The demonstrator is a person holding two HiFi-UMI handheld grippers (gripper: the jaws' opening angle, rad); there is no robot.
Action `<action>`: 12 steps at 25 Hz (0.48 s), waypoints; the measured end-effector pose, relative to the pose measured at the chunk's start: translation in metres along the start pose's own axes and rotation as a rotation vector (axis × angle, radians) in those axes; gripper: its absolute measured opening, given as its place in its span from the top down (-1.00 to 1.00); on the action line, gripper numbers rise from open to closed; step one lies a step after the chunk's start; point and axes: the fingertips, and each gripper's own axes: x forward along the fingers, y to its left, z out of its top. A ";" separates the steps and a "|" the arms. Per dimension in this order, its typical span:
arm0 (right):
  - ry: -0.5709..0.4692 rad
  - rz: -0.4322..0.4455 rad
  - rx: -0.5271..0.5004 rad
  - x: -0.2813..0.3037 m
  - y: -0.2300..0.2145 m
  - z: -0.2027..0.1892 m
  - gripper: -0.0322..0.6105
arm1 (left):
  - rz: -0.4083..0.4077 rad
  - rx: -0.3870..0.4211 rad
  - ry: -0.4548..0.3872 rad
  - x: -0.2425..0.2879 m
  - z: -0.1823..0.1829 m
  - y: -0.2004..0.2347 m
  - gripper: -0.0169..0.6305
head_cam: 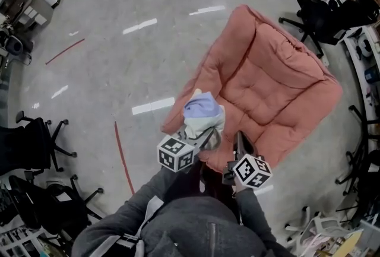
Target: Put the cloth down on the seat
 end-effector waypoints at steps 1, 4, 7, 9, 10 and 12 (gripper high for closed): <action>-0.004 0.001 -0.002 0.006 0.002 0.004 0.86 | 0.009 -0.010 -0.006 0.003 0.003 0.008 0.59; -0.009 0.006 -0.011 0.027 0.006 0.014 0.86 | 0.032 -0.042 -0.029 0.012 0.011 0.033 0.59; -0.008 0.010 -0.019 0.050 0.008 0.022 0.86 | 0.046 -0.065 -0.050 0.024 0.018 0.054 0.59; 0.001 0.014 -0.022 0.064 0.011 0.023 0.86 | 0.054 -0.079 -0.061 0.031 0.020 0.066 0.59; 0.009 0.019 -0.024 0.070 0.014 0.022 0.86 | 0.061 -0.088 -0.070 0.034 0.022 0.073 0.59; 0.027 0.035 -0.034 0.083 0.021 0.020 0.86 | 0.084 -0.113 -0.098 0.039 0.027 0.087 0.59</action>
